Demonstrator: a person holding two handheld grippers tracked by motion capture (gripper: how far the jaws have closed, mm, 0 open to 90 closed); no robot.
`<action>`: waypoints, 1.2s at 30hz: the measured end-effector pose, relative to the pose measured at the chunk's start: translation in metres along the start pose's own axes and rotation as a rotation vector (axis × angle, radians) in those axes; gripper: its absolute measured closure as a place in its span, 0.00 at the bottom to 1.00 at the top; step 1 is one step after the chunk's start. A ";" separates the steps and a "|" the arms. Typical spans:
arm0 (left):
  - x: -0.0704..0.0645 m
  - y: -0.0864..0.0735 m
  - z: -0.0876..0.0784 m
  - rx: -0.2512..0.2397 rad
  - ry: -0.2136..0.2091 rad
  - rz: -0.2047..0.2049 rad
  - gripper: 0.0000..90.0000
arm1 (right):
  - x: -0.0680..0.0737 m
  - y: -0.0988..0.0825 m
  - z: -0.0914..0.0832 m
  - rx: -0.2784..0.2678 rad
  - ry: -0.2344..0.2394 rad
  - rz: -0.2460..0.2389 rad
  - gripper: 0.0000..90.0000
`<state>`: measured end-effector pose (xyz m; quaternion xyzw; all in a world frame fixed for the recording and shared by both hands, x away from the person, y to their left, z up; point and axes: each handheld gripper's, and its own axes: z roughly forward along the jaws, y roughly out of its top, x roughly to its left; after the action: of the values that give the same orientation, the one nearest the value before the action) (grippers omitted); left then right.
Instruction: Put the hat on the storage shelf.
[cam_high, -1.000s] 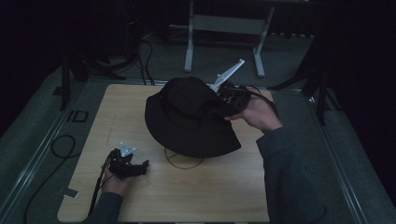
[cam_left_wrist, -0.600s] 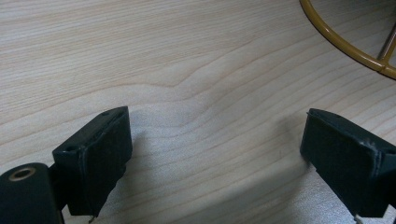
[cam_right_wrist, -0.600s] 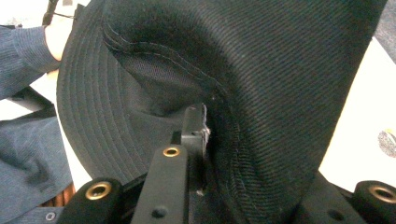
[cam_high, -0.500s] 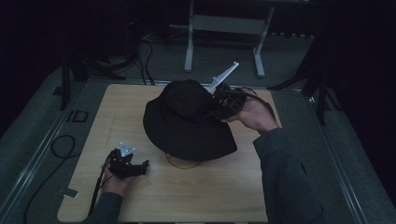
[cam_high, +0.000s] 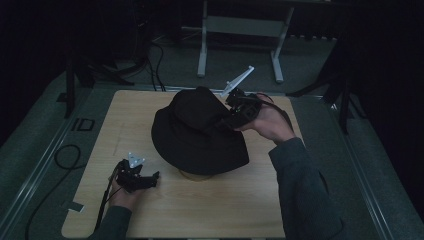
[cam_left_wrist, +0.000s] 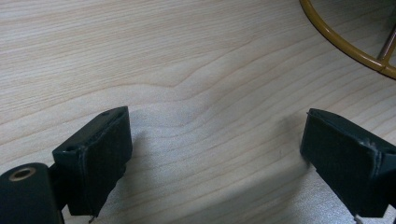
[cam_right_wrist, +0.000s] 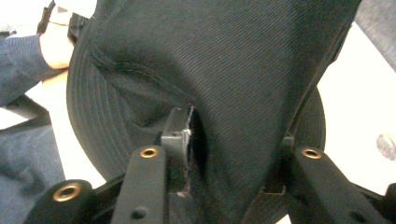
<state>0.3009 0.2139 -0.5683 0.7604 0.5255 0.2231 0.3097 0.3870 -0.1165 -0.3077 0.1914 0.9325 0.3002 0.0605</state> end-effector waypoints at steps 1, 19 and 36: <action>0.000 0.000 0.000 0.000 0.000 0.000 0.10 | 0.001 0.001 -0.001 -0.013 0.001 -0.001 0.73; 0.000 0.000 0.000 0.002 -0.001 0.004 0.10 | 0.002 0.004 0.000 0.000 -0.087 0.036 0.25; 0.000 0.000 0.000 0.002 -0.001 0.002 0.10 | -0.009 -0.019 -0.018 -0.001 -0.108 0.112 0.14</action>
<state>0.3009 0.2141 -0.5682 0.7613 0.5247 0.2227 0.3090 0.3850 -0.1441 -0.3038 0.2591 0.9155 0.2930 0.0940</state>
